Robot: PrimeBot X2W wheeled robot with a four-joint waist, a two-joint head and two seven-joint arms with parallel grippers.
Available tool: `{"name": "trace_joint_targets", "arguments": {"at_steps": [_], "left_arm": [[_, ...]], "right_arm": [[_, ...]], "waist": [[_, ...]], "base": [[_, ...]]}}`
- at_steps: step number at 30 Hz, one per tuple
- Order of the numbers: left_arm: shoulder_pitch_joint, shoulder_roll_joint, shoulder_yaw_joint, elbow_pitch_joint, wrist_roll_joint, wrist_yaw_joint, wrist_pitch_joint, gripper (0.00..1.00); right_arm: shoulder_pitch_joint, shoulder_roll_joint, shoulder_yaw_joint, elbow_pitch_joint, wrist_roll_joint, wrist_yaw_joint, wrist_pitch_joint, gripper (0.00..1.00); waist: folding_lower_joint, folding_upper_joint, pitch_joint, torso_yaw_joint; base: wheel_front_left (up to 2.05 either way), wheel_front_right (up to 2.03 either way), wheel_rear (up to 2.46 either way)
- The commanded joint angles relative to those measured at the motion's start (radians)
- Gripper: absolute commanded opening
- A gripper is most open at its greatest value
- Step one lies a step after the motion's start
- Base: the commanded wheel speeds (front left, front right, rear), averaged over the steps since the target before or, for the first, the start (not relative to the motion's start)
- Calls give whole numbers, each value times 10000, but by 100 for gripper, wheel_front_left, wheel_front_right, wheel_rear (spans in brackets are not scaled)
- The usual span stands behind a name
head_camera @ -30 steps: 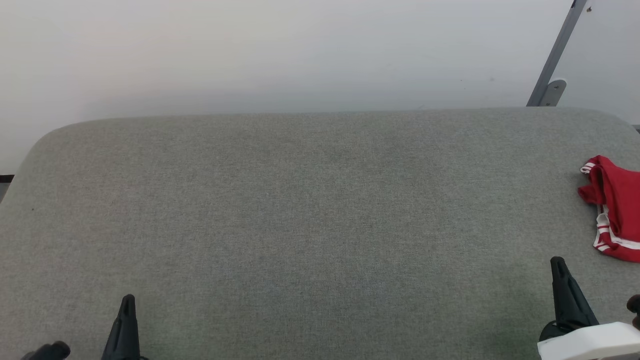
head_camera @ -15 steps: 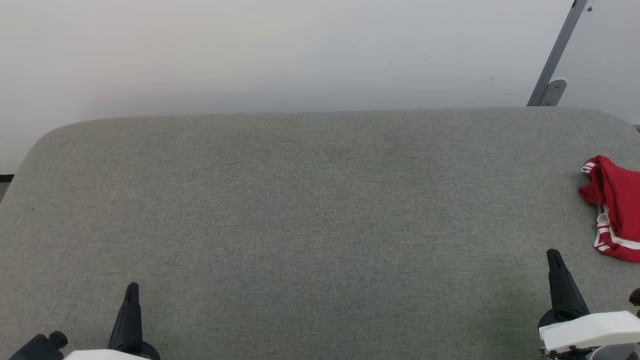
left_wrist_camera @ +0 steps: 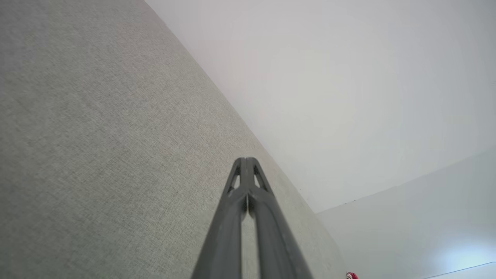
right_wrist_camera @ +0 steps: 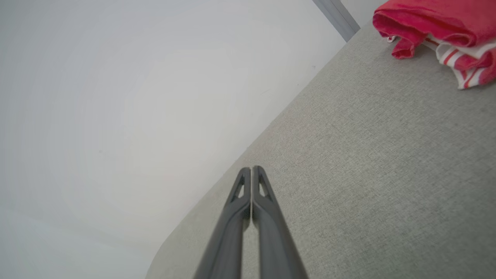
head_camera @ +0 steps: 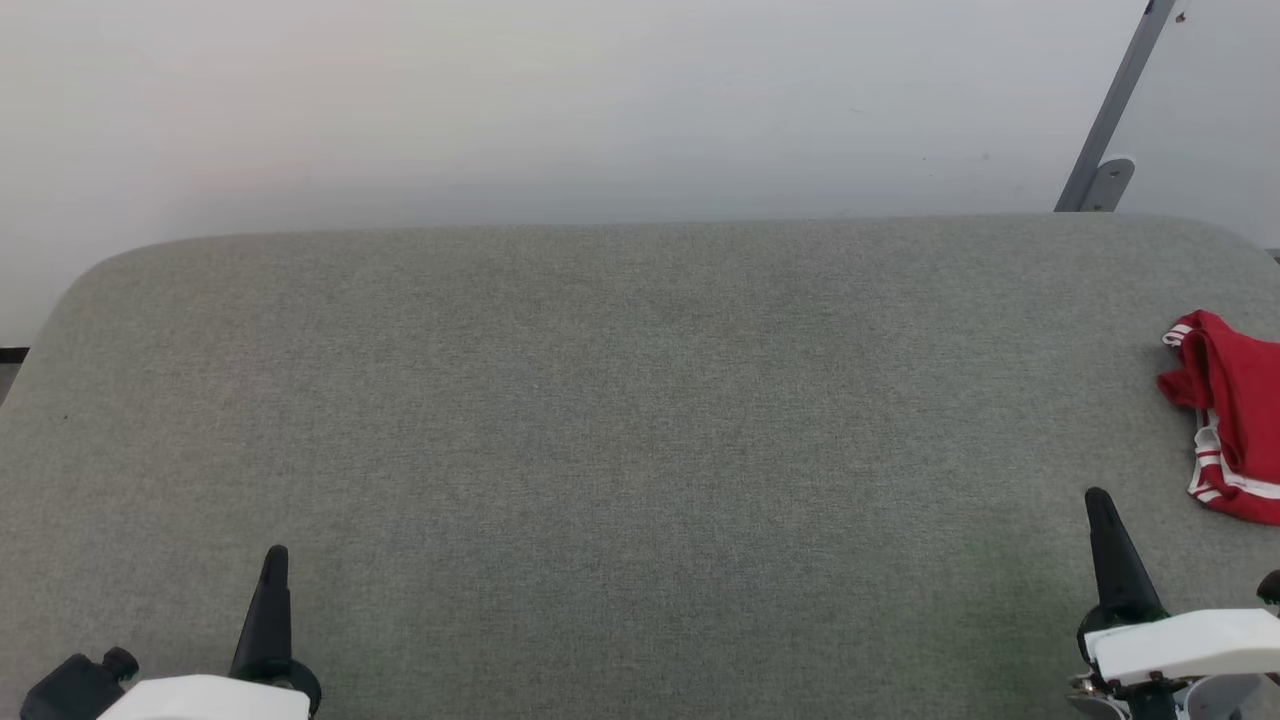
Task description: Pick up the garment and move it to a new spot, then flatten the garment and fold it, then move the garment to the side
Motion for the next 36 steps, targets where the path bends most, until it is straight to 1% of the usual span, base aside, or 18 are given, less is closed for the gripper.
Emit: {"name": "trace_joint_targets", "arguments": {"at_steps": [1,24,36], "left_arm": [[-284,40,52,-65,-241,-24,61,0],[-881,-196,116,209,-2456,-36,713,0],[-1099,-283,146,321,-3277,-41,994,0]], "right_arm": [[-282,8,-21,-63,259,1,60,0],[-658,291,-112,133,2521,1,723,0],[-819,399,-150,210,3412,1,989,0]], "waist": [[0,-1,1,1],[0,-1,17,14],[0,-1,25,20]], "base": [[0,0,0],[0,0,0],[0,0,0]]}}
